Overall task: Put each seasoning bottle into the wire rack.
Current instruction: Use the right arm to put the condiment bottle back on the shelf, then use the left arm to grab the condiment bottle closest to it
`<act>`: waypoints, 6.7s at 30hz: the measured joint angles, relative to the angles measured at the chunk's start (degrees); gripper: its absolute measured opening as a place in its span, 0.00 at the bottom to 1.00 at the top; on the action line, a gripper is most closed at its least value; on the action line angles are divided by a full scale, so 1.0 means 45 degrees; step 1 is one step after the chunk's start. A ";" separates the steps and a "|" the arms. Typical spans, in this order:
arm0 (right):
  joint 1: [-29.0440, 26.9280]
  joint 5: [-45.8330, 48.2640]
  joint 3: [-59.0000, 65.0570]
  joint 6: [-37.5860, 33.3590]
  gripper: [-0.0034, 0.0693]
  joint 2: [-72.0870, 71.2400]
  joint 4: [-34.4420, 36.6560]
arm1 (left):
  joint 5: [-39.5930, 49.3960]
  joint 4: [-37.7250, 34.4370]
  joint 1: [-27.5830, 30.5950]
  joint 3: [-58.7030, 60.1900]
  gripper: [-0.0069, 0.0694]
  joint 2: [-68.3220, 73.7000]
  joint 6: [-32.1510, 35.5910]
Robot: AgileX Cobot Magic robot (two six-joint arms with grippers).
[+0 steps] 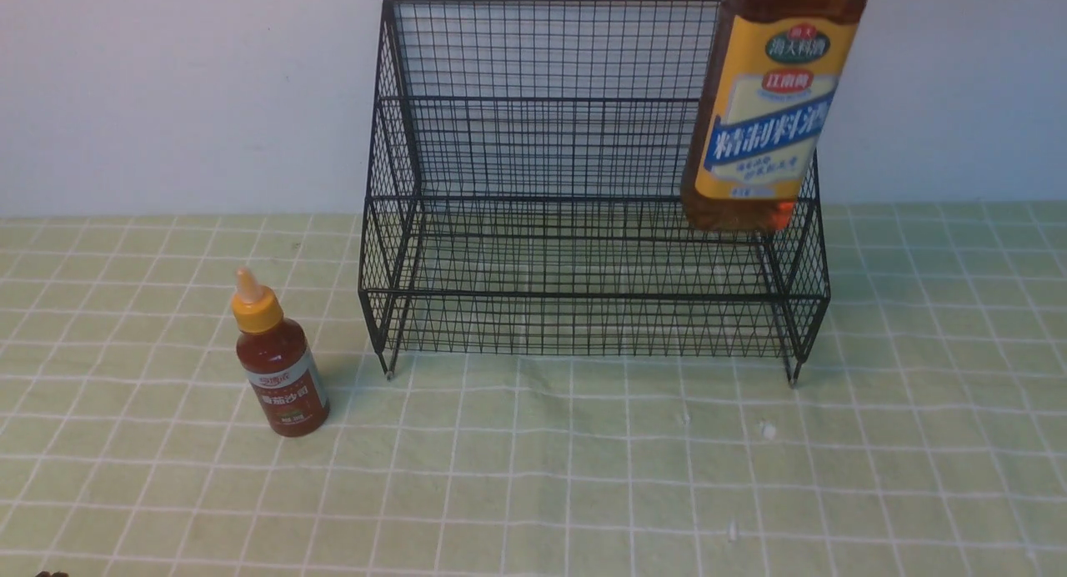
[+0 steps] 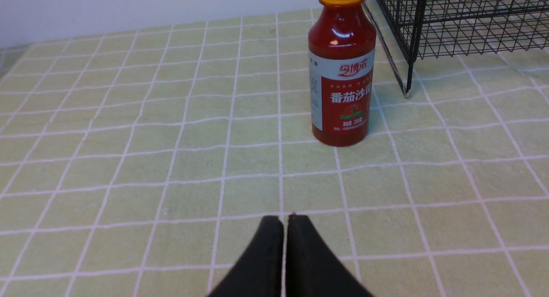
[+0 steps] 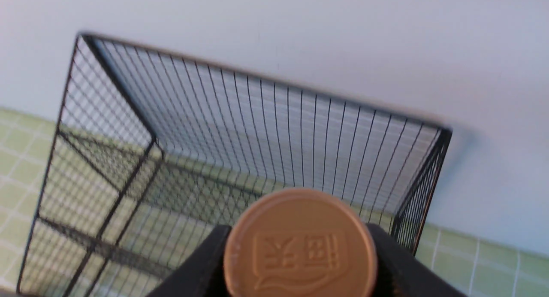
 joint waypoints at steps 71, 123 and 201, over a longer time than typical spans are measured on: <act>0.0186 -0.4081 1.2625 -0.0052 0.03 -1.4534 -0.0137 | 0.0000 0.0000 0.0000 0.0000 0.08 0.0000 0.0000; -0.3785 -1.1122 2.9072 0.1137 0.03 -2.2957 -0.2250 | 0.0000 0.0000 0.0000 0.0000 0.08 0.0000 0.0000; -0.3785 -1.1069 2.9058 0.1147 0.03 -2.2957 -0.2250 | 0.9612 0.0020 -0.1794 -1.9134 0.17 2.0722 0.1543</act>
